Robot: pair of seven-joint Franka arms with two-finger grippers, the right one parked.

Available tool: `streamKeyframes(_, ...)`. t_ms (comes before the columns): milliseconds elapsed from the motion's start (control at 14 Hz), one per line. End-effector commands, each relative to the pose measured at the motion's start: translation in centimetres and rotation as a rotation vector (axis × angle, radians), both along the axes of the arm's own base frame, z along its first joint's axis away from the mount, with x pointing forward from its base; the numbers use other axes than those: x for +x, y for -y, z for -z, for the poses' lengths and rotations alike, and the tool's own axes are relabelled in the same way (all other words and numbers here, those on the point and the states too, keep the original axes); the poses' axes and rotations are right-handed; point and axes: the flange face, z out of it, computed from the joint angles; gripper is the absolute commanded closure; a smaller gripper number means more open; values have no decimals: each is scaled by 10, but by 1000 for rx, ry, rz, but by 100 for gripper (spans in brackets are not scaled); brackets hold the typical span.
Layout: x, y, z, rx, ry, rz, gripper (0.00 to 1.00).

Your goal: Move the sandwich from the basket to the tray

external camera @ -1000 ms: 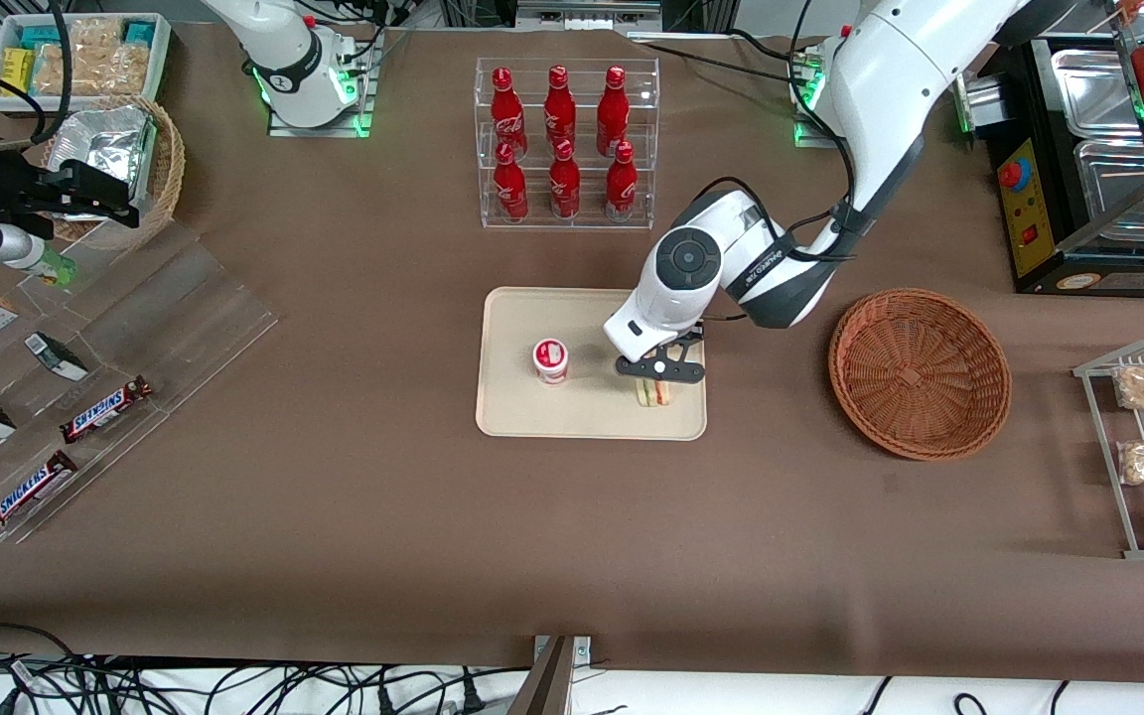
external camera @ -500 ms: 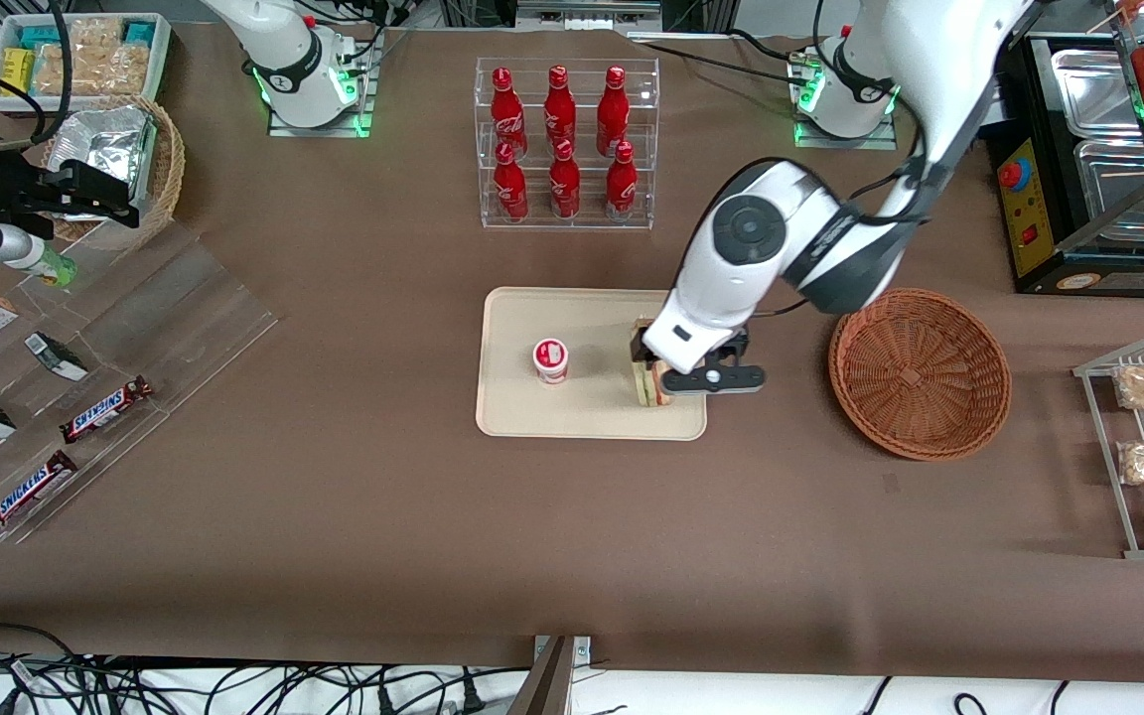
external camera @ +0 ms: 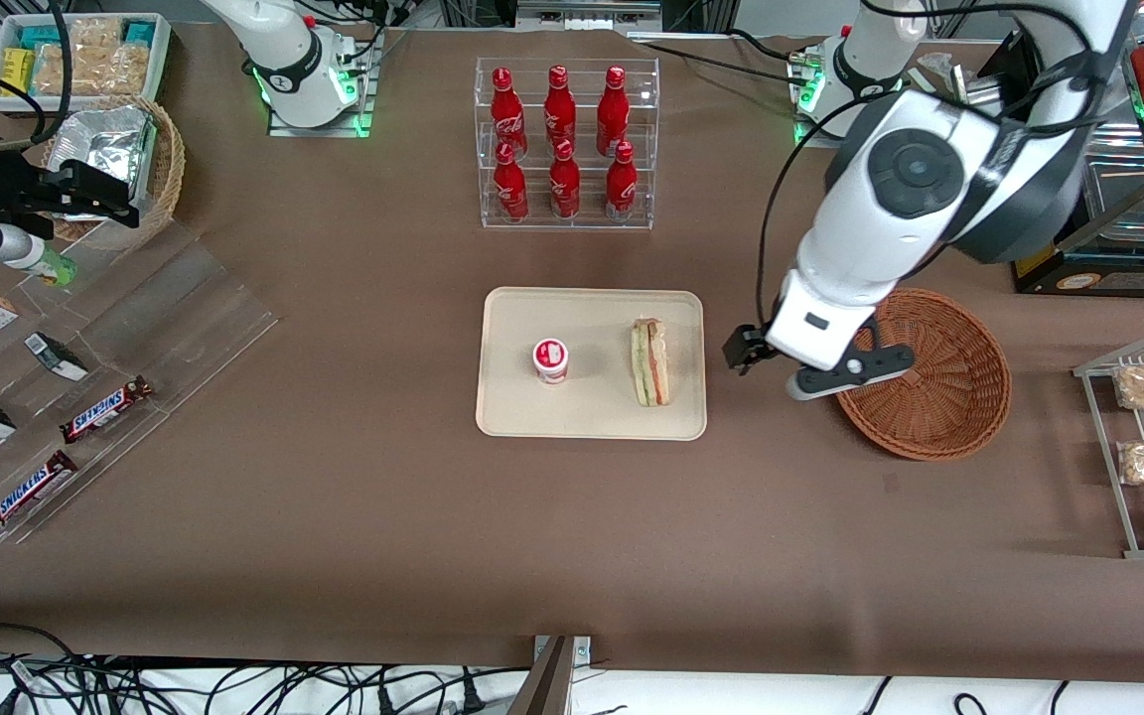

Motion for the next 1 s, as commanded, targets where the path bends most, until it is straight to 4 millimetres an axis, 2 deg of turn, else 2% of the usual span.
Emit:
streamKeyframes(0, -11, -15, -30, -11, -11, -36, 0)
streamKeyframes(357, -11, -38, -44, -2, -29, -75, 0)
streamKeyframes(500, -15, -50, -60, -25, -19, -52, 0)
streamKeyframes(929, -33, -146, -105, -63, -79, 87, 0)
